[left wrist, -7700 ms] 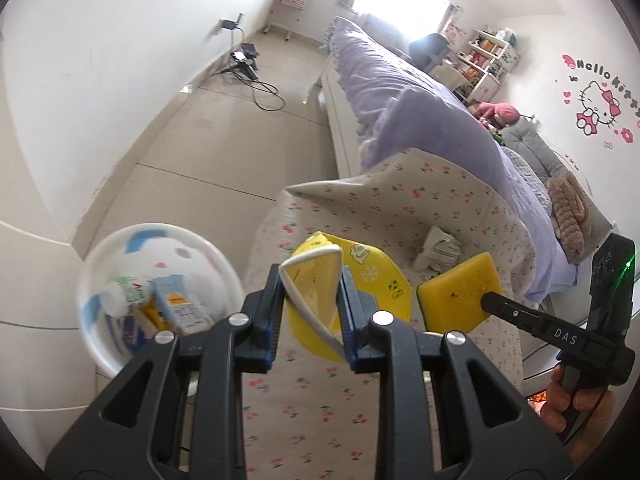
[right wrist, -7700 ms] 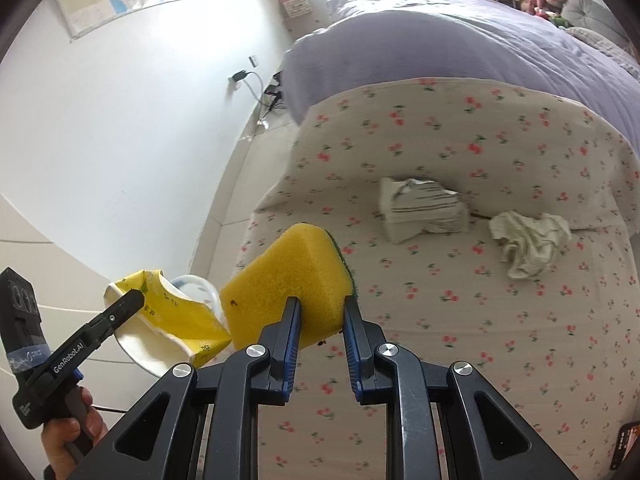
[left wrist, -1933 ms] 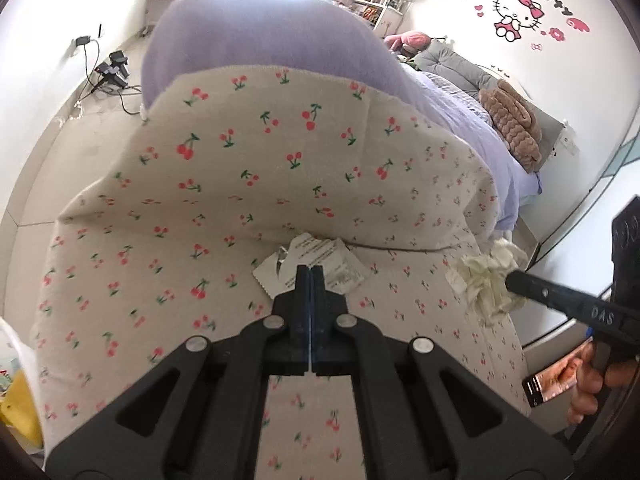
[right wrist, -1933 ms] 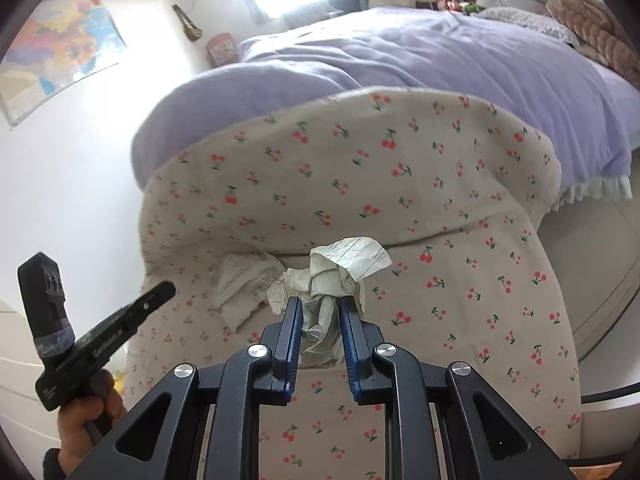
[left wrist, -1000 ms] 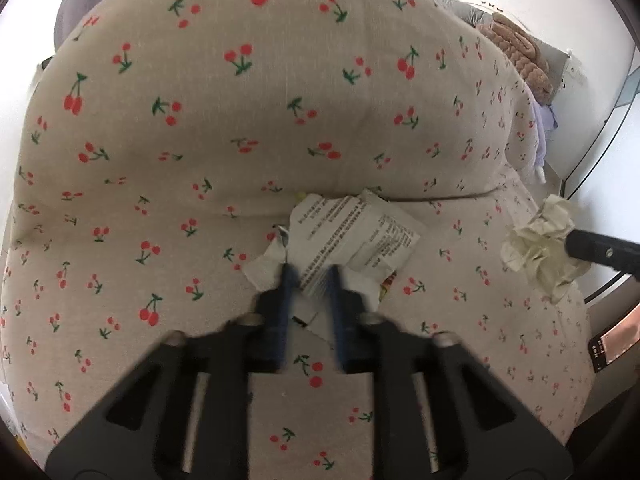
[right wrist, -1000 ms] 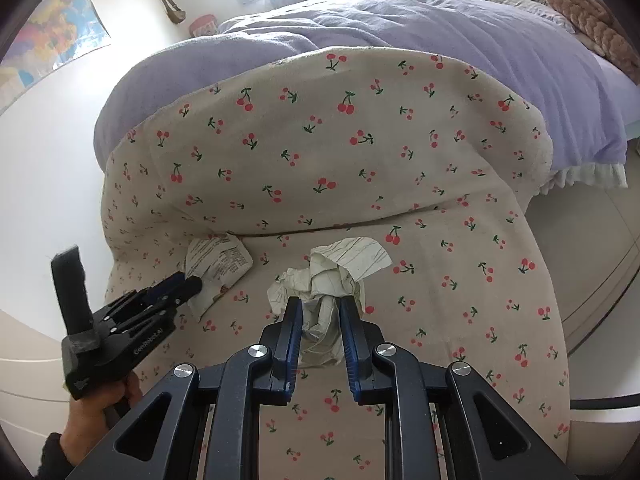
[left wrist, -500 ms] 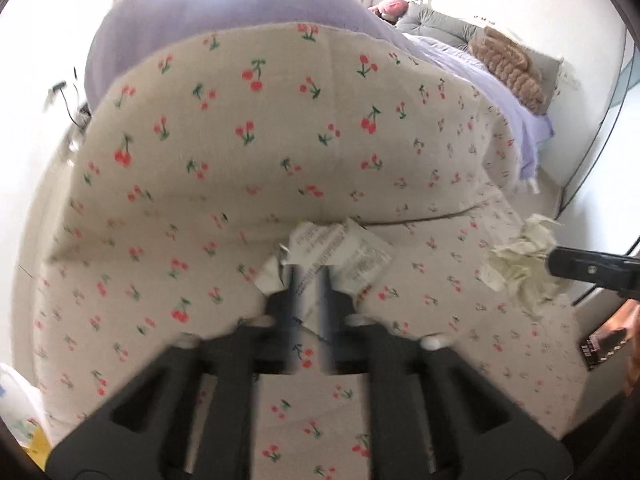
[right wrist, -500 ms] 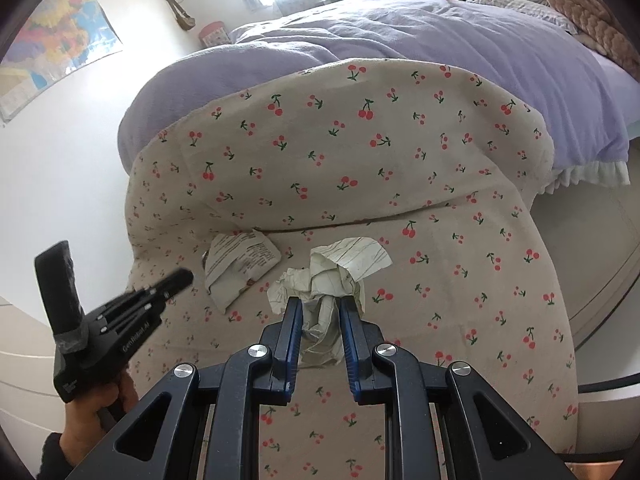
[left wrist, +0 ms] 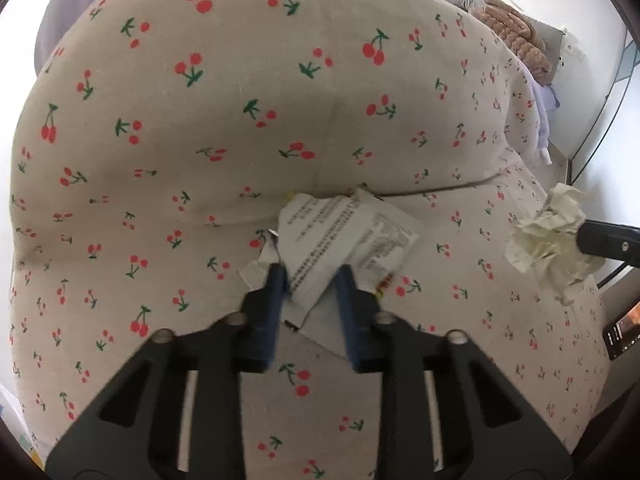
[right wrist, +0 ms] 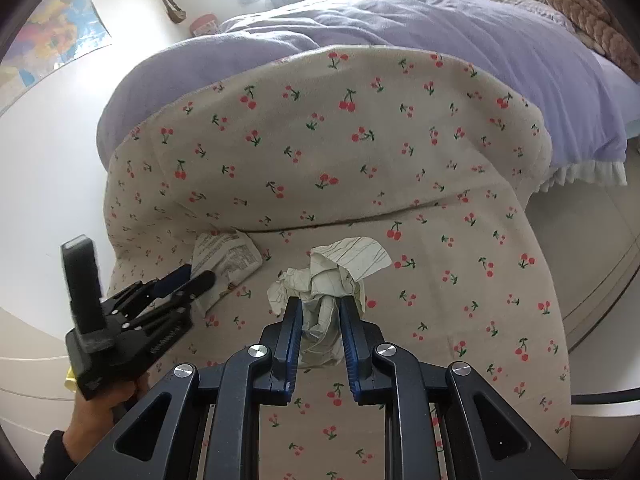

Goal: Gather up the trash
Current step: 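Carry the paper wrapper into the bucket with the left tool while the right tool drops the tissue in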

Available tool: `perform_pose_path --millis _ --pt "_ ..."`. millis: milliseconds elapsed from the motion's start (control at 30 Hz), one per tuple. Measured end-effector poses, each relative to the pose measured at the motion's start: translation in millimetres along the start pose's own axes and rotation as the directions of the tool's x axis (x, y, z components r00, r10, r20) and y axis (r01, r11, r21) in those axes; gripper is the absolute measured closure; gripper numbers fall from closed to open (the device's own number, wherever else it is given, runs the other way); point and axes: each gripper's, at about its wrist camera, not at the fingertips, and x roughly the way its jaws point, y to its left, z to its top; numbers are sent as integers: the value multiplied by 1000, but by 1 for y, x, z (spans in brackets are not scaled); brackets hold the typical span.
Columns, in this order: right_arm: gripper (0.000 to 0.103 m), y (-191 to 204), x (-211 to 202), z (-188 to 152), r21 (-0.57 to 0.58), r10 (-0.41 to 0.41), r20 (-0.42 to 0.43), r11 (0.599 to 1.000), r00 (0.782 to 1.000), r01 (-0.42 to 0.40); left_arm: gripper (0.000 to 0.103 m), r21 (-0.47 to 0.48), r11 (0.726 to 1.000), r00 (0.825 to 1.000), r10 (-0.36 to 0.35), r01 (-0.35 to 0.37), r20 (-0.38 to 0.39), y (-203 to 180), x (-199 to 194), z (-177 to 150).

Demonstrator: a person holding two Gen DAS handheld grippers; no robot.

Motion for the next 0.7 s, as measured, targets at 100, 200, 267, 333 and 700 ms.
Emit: perform_pose_path --millis 100,200,267,333,700 --pt "83 6 -4 -3 -10 2 3 1000 1000 -1 86 14 1000 1000 11 -11 -2 2 -12 -5" --pt "83 13 -12 -5 -26 5 18 1000 1000 -4 91 1 1000 1000 6 -6 -1 5 -31 -10" --pt "83 15 -15 -6 -28 6 24 1000 1000 -6 91 -12 1000 1000 1 -1 2 7 -43 -13" --pt "83 19 -19 -7 -28 12 29 1000 1000 -11 91 -16 1000 1000 5 -5 8 6 -53 -15" --pt "83 88 -31 -13 -116 70 46 991 996 -65 91 -82 996 997 46 -41 54 38 -119 -36"
